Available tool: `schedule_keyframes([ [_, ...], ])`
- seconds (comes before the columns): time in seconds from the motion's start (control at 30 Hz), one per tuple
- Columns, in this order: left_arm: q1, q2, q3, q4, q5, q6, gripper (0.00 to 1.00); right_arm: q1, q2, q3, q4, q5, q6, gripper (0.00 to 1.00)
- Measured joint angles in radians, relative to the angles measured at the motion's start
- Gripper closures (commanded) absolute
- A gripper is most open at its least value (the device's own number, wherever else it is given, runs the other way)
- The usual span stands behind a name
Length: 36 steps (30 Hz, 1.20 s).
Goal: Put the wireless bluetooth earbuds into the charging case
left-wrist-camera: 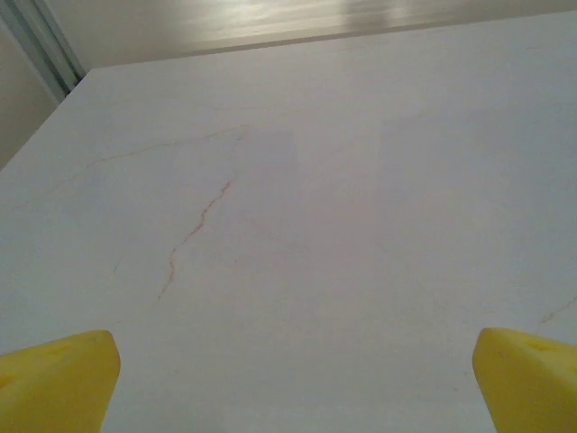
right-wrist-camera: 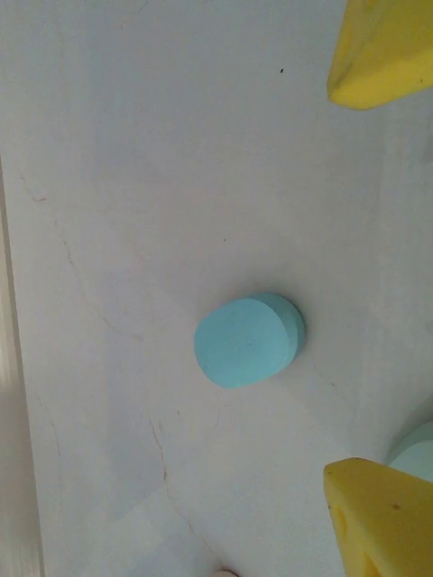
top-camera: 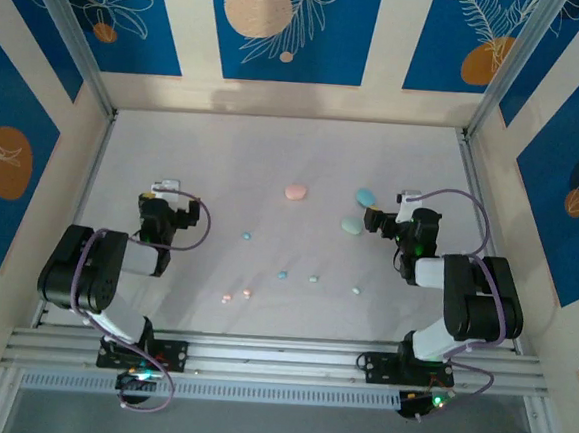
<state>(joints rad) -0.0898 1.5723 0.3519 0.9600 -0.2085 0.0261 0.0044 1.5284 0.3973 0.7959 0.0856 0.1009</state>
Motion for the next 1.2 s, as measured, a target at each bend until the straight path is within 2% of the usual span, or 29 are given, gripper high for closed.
schedule_keyframes([
  [1.0,0.000,0.000,-0.002,0.000,0.023,0.003,0.00,0.009,0.000,0.000,0.002,-0.006,-0.006,0.01],
  [1.2,0.000,-0.050,-0.079,0.058,0.023,0.002,0.00,0.017,-0.014,0.000,-0.006,-0.007,-0.016,0.01],
])
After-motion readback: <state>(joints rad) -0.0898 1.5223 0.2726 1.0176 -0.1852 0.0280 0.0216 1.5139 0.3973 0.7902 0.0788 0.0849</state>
